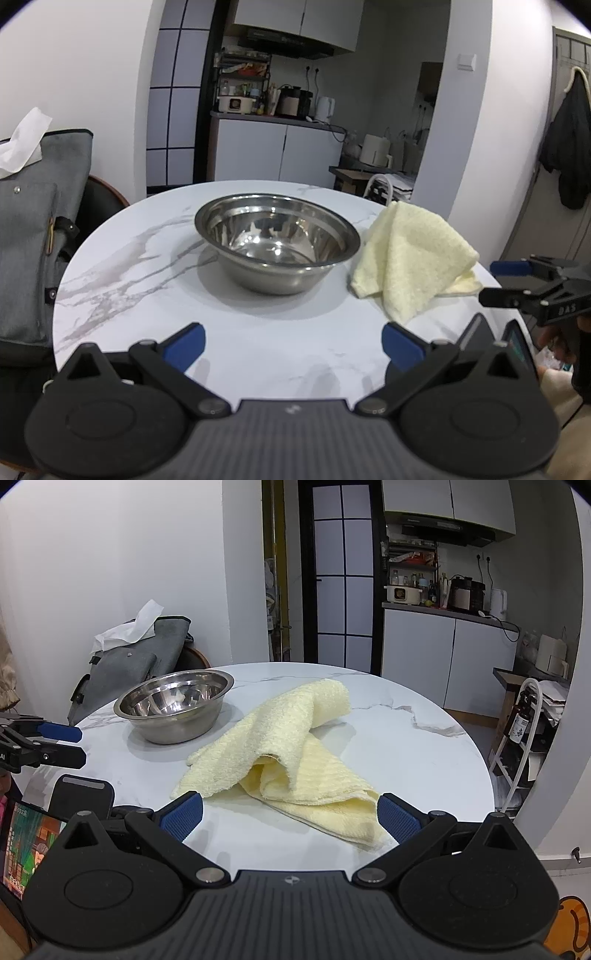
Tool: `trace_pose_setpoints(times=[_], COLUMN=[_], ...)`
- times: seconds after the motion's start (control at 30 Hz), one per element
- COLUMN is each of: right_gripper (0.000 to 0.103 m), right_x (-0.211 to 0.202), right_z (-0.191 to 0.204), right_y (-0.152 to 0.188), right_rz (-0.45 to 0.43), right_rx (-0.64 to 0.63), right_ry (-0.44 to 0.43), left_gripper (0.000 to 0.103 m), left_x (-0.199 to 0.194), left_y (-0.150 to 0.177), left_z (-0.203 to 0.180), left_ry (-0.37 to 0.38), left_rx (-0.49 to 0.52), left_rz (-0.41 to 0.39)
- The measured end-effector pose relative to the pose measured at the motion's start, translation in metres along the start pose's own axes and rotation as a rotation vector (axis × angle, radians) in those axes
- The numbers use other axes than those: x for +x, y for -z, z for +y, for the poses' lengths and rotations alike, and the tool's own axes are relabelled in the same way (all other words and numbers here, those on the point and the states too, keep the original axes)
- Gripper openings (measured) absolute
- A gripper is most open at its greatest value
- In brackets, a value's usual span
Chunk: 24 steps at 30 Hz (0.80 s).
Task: Clean bowl
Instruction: 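Move both tools toward the steel bowl and yellow towel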
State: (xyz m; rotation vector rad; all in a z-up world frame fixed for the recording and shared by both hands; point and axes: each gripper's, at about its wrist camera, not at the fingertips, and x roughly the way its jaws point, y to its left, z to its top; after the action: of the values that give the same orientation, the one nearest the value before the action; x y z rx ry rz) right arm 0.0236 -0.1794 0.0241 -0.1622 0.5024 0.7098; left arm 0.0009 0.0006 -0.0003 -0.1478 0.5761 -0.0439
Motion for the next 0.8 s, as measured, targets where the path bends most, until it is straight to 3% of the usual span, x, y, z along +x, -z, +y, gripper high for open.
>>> trace_pose_setpoints(times=[0.53,0.8], right_gripper=[0.103,0.103], right_x=[0.004,0.003], right_z=[-0.010,0.009], right_y=[-0.004,-0.003], right_rz=[-0.008,0.008], right_rx=[0.008,-0.016], right_ry=[-0.010,-0.004], left_gripper=[0.103,0.103], left_x=[0.003,0.004], left_y=[-0.003,-0.002], left_z=[-0.010,-0.011], left_ry=[-0.007,-0.008], left_rx=[0.012,0.017], left_rz=[0.003,0.014])
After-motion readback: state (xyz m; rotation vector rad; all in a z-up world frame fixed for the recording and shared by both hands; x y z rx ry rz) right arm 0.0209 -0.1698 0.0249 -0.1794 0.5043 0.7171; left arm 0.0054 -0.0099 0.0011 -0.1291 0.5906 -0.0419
